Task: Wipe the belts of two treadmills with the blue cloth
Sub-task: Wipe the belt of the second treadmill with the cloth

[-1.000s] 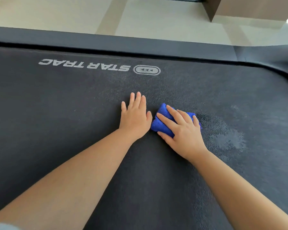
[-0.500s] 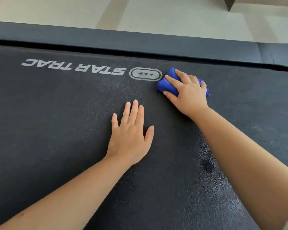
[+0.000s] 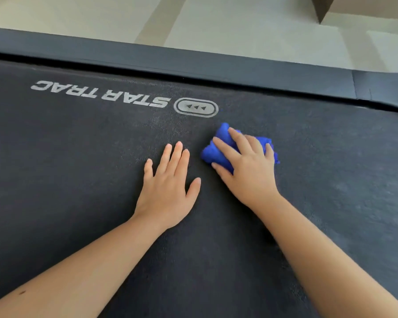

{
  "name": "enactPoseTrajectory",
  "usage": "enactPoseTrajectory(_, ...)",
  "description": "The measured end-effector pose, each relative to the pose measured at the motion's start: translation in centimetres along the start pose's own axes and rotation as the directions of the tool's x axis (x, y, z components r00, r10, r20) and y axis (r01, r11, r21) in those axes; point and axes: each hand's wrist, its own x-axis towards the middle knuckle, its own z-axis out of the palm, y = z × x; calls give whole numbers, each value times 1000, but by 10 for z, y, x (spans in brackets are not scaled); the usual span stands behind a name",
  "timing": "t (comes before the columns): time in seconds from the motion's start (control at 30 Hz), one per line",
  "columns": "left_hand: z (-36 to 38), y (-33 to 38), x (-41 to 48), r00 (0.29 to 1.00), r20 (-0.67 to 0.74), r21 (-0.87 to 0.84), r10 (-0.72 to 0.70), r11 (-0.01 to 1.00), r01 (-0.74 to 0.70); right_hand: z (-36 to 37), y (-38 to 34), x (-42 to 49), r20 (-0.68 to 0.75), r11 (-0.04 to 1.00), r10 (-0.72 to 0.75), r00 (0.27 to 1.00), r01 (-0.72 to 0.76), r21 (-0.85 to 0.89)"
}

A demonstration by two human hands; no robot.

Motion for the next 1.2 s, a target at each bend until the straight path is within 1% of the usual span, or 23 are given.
enactPoseTrajectory(0.07, 1, 0, 0, 1000, 3, 2, -1, 1000, 1, -6, -2, -24, 19, 998, -57, 998, 57, 15)
enactPoseTrajectory(0.13, 0, 0, 0, 1000, -2, 1, 0, 1000, 0, -8, 5, -20, 46, 993, -107, 993, 105, 45)
enactPoseTrajectory(0.2, -1, 0, 1, 1000, -5, -1, -2, 1000, 2, -4, 15, 0, 47, 995, -94, 994, 93, 23)
enactPoseTrajectory(0.23, -1, 0, 1, 1000, -5, -4, -7, 1000, 7, -2, 21, 14, 42, 999, -52, 998, 52, 0)
enactPoseTrajectory(0.27, -1, 0, 1, 1000, -7, -7, -11, 1000, 11, 1, 27, 31, 44, 1000, 20, 999, -19, -25)
enactPoseTrajectory(0.33, 0, -1, 1, 1000, -9, -8, -13, 1000, 13, 8, 39, 63, 108, 980, 193, 975, -186, -72)
enactPoseTrajectory(0.37, 0, -1, 0, 1000, -7, -9, -13, 1000, 13, 10, 44, 75, 116, 968, 246, 962, -237, -87)
enactPoseTrajectory(0.43, 1, -2, 1, 1000, -12, -15, -10, 1000, 9, 11, 48, 88, 115, 955, 293, 949, -283, -94)
enactPoseTrajectory(0.47, 1, -2, 1, 1000, -9, -20, -8, 1000, 8, 11, 47, 87, 116, 956, 288, 951, -277, -97)
enactPoseTrajectory(0.57, 1, -2, 1, 1000, -4, -37, -6, 999, 6, 3, 42, 53, 113, 980, 194, 975, -186, -76)
enactPoseTrajectory(0.63, 1, -2, 2, 1000, -3, -38, 1, 999, -1, -8, 31, 10, 49, 993, 111, 993, -109, -52)
enactPoseTrajectory(0.7, 1, -2, 1, 1000, -7, -38, -1, 999, 1, -18, 12, -39, 14, 997, 72, 997, -71, -34)
enactPoseTrajectory(0.8, 1, -1, 0, 1000, -9, -47, -6, 999, 6, -27, -13, -92, 33, 999, 16, 999, -15, -35)
enactPoseTrajectory(0.87, 1, -1, 0, 1000, -13, -52, -7, 999, 7, -33, -9, -96, 73, 997, -76, 994, 76, 8)
enactPoseTrajectory(0.93, 0, -1, -1, 1000, -15, -50, -6, 999, 5, -33, 12, -81, 114, 986, -167, 979, 168, -2)
enactPoseTrajectory(0.97, 0, -1, 0, 1000, -11, -49, -6, 999, 6, -32, 26, -69, 124, 987, -152, 980, 157, -30)
enactPoseTrajectory(1.0, 0, -1, 0, 1000, -5, -48, -7, 999, 7, -31, 41, -56, 112, 995, -85, 990, 91, -51)
enactPoseTrajectory(1.03, 0, -2, 0, 1000, 0, -51, -5, 999, 5, -32, 55, -42, 81, 998, 25, 996, -20, -62)
enactPoseTrajectory(1.1, 0, -3, 0, 1000, 0, -61, 1, 998, -1, -30, 72, -22, 97, 964, 258, 961, -249, -93)
enactPoseTrajectory(1.13, 0, -3, 0, 1000, -5, -64, 3, 998, -4, -27, 76, -19, 107, 952, 298, 949, -287, -102)
enactPoseTrajectory(1.17, 0, -3, 1, 1000, -8, -63, 5, 998, -6, -28, 74, -22, 107, 957, 284, 953, -274, -94)
enactPoseTrajectory(1.2, -1, -4, 1, 1000, -12, -64, 6, 998, -6, -30, 68, -31, 86, 972, 229, 970, -222, -77)
